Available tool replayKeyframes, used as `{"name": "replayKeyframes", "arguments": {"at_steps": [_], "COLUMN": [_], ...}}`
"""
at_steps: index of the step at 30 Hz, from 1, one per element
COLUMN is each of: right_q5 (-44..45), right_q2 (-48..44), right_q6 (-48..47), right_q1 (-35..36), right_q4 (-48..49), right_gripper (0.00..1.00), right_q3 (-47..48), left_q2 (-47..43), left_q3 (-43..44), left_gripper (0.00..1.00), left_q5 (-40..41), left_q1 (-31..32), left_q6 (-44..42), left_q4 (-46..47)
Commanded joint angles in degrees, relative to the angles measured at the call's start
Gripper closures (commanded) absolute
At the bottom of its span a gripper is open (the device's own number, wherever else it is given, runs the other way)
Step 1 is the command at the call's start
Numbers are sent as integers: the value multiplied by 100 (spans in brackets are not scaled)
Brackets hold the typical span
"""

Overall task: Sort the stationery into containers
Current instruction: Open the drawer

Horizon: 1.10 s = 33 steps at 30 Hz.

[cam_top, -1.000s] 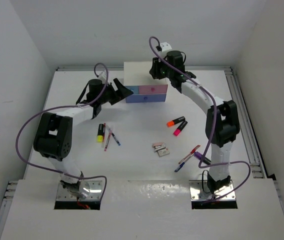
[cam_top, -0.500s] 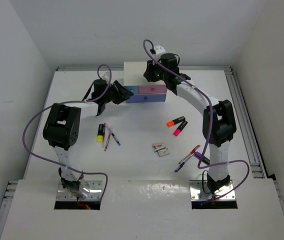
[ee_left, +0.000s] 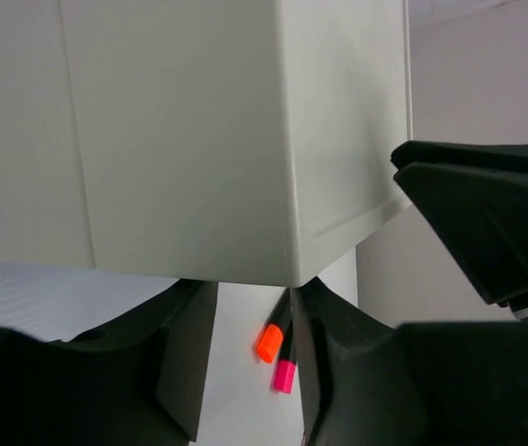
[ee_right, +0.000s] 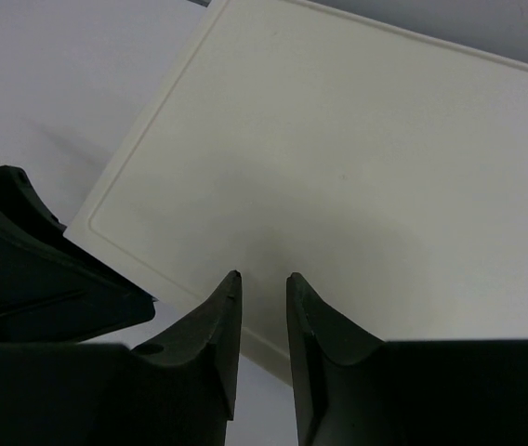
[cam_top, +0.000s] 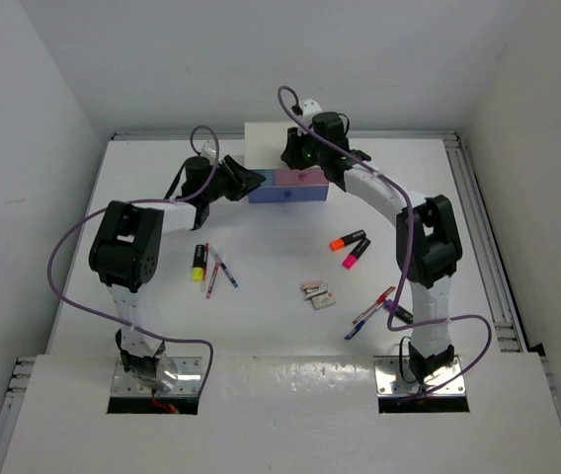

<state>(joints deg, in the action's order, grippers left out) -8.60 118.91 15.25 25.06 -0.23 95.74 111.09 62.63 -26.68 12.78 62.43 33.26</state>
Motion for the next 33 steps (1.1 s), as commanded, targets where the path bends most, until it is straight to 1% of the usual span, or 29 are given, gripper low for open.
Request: {"name": "replayKeyframes", "arguments": {"at_steps": [1, 9, 12, 13, 16, 18, 20, 21, 22, 23, 24, 25, 30, 33], "right_q5": [-115, -98, -107, -115, -124, -116, -116, -116, -98, -98, -89, -89, -63, -45], "right_q2": [-114, -114, -149, -158, -193, -202, -193, -202, -193, -202, -211, -219, -211, -202], "right_q6": [49, 49, 40, 40, 31, 40, 31, 40, 23, 22, 22, 22, 22, 31], "right_q1": [69, 131, 166, 166, 192, 201, 219, 219, 219, 227, 227, 219, 228, 219], "right_q4": [146, 146, 129, 128, 120, 120, 111, 120, 111, 111, 111, 102, 111, 120], "right_gripper": [75, 76, 78, 78, 79, 79, 79, 79, 79, 79, 79, 79, 79, 79], "right_q3": [-73, -100, -144, -152, -214, -231, -232, -232, -249, -249, -249, -249, -267, -267], "left_q2": [36, 141, 141, 141, 98, 80, 88, 88, 88, 80, 71, 36, -183, -350], "left_q3": [74, 249, 267, 267, 197, 144, 144, 153, 153, 162, 170, 179, -22, -347], "left_gripper": [59, 65, 69, 73, 80, 78, 79, 81, 89, 92, 98, 100, 100, 100], "left_q5": [40, 92, 93, 101, 101, 92, 101, 93, 58, 31, -4, -13, -189, -285], "left_q1": [6, 67, 67, 67, 76, 76, 67, 67, 67, 58, 50, 50, 76, 58], "left_q6": [172, 216, 234, 260, 313, 366, 401, 418, 462, 471, 463, 454, 419, 410], "left_q4": [506, 331, 322, 313, 331, 401, 436, 462, 471, 463, 419, 349, 252, 217]}}
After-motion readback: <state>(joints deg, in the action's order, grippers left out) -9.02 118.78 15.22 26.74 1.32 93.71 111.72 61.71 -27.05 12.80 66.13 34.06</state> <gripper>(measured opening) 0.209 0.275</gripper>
